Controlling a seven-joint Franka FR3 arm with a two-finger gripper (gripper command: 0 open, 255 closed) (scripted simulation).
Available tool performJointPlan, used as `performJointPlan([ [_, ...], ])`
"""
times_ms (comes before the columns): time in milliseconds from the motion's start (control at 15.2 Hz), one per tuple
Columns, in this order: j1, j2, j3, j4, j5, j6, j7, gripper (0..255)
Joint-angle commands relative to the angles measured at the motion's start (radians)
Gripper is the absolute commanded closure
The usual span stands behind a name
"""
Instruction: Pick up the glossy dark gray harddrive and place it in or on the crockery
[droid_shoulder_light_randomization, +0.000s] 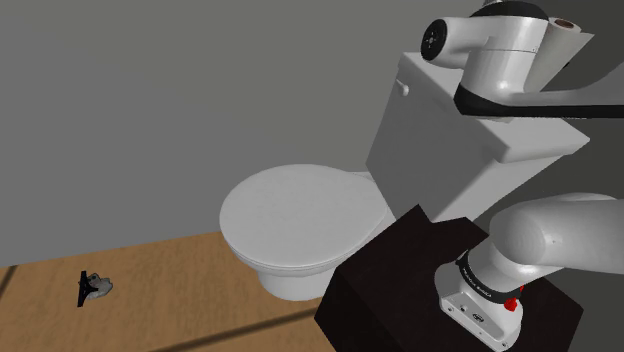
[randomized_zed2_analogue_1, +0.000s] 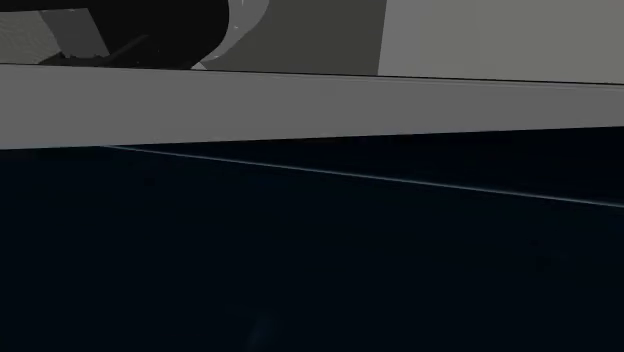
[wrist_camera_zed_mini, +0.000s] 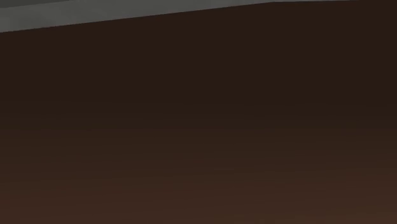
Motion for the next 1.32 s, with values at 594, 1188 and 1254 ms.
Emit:
performJointPlan([
  [594, -0.010, 0.036, -0.012, 0.020, -0.011, 0.011, 0.004, 0],
  [1188, 0.080, 0.039, 0.071, 0.049, 0.095, -0.121, 0.009, 0],
  [1254, 0.080, 0.039, 0.071, 0.049, 0.095, -0.121, 0.009, 0],
])
